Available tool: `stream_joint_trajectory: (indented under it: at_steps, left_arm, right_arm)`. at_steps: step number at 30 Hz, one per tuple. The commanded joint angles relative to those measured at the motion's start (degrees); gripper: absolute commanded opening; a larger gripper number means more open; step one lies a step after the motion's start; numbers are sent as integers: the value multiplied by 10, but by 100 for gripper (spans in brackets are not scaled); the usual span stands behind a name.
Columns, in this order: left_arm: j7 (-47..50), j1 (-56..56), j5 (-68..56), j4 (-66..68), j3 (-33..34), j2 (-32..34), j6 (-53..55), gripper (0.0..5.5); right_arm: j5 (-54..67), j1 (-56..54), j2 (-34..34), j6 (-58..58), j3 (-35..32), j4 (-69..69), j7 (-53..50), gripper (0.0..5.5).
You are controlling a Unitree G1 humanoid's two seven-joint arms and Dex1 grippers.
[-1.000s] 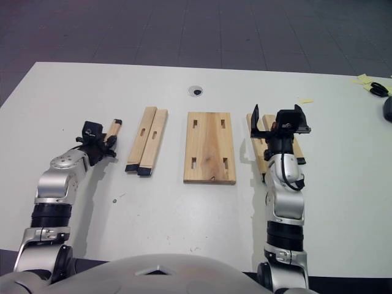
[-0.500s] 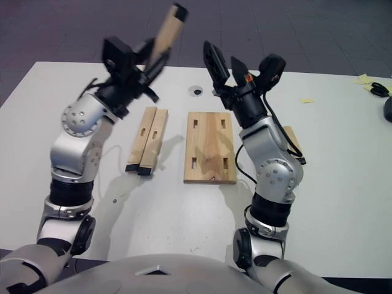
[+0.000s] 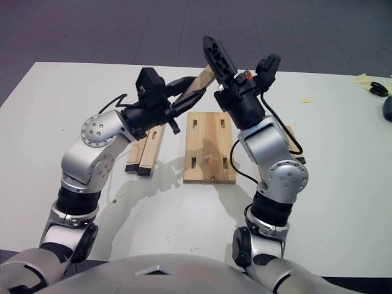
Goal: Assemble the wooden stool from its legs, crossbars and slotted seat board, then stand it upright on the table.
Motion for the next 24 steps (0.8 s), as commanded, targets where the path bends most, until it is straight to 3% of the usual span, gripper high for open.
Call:
stream_joint_trajectory:
  at_steps: [1, 16, 22, 24]
  left_arm:
    - [-4, 4, 5, -13, -5, 7, 12, 127]
    - [-20, 8, 10, -17, -12, 20, 20, 127]
    - [-16, 11, 25, -13, -17, 23, 17, 127]
    - [-4, 11, 25, -6, -5, 18, 17, 174]
  right_arm:
    - [23, 16, -36, 7, 11, -12, -1, 293]
    - [69, 43, -97, -7, 39, -9, 2, 57]
    - [79, 47, -100, -21, 38, -6, -3, 48]
    - [40, 52, -110, -26, 39, -7, 3, 45]
